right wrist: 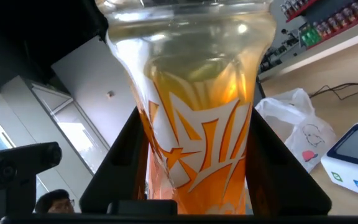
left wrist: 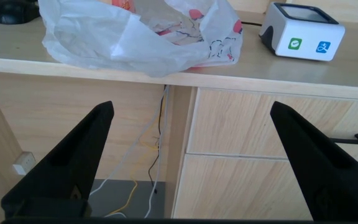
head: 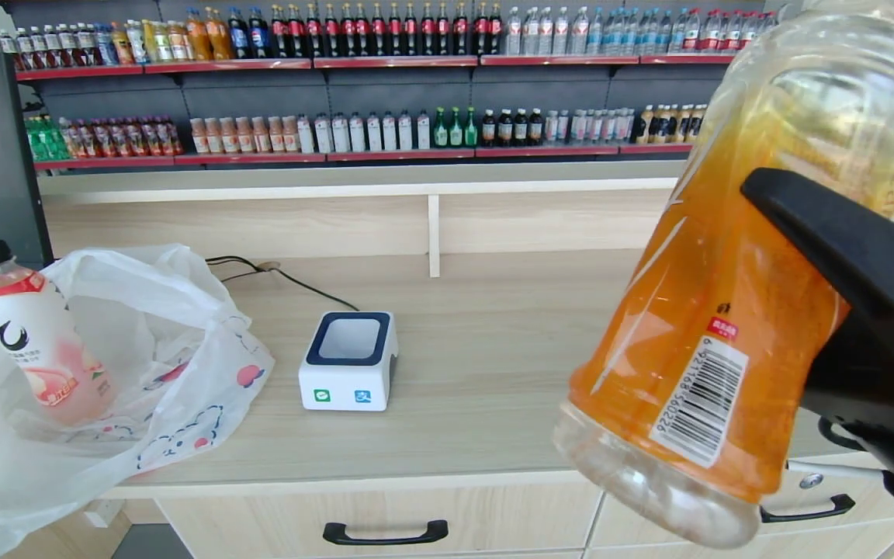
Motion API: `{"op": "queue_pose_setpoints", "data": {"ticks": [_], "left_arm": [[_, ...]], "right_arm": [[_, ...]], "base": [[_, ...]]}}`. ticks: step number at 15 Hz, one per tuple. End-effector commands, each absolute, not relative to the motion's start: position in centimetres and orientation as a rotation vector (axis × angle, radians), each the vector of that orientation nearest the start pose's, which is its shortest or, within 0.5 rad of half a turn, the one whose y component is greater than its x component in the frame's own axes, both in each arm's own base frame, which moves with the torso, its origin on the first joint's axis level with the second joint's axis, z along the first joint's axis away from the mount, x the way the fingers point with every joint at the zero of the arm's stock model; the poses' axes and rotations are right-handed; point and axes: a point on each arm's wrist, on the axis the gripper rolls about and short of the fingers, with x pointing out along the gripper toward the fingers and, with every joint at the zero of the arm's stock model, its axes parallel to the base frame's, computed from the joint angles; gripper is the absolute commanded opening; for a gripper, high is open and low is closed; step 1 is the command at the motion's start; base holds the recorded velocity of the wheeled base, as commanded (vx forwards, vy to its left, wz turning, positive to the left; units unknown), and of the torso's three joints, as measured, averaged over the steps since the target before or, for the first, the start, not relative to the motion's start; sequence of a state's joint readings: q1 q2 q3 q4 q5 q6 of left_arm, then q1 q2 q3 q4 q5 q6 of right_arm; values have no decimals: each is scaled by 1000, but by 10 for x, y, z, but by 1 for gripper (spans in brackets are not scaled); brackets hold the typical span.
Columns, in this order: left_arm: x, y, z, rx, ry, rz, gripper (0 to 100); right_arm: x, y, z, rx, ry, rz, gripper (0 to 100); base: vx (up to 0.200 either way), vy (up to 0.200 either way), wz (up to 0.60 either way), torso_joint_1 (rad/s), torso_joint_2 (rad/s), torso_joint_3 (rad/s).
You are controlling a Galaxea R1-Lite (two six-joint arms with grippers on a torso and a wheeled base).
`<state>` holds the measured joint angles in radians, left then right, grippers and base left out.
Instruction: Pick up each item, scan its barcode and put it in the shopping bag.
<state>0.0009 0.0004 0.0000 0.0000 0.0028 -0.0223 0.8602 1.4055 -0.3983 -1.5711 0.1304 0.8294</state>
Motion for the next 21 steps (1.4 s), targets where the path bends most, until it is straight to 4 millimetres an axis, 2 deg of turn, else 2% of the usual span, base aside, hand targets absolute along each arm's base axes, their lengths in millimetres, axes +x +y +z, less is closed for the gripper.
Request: {"op": "queue_pose_setpoints", "data": {"ticks": [1, 3, 6, 8, 10, 12, 17, 19, 21], "left_arm": [[-23, 0, 76, -21, 1, 5, 100], [-23, 0, 75, -20, 0, 2, 100], [-23, 0, 75, -21, 0, 2, 100], [-23, 0, 75, -18, 0, 2, 100], [-23, 0, 75, -18, 0, 2, 100], [-23, 0, 75, -18, 0, 2, 100], [-23, 0, 76, -11, -2, 2, 100], [-23, 0, 76, -9, -2, 0, 100], [-23, 0, 76, -11, -2, 2, 100]], "right_arm": [[129, 148, 234, 894, -111, 1111, 0], [147, 142, 216, 720, -142, 990, 0], [163, 130, 210, 594, -193, 884, 0], [182, 116, 197, 335, -255, 736, 0], [187, 108, 194, 246, -275, 666, 0], [193, 89, 184, 157, -260, 571, 0], [201, 83, 191, 117, -306, 484, 0], [198, 80, 192, 117, -314, 477, 0], [194, 77, 195, 81, -335, 462, 0]], "base": [[0, 0, 0, 0, 0, 0], [0, 0, 0, 0, 0, 0], [0, 0, 0, 0, 0, 0], [0, 0, 0, 0, 0, 0], [0, 0, 0, 0, 0, 0], [0, 0, 0, 0, 0, 0], [0, 0, 0, 0, 0, 0], [0, 0, 0, 0, 0, 0], [-200, 0, 0, 5, 5, 2]]}}
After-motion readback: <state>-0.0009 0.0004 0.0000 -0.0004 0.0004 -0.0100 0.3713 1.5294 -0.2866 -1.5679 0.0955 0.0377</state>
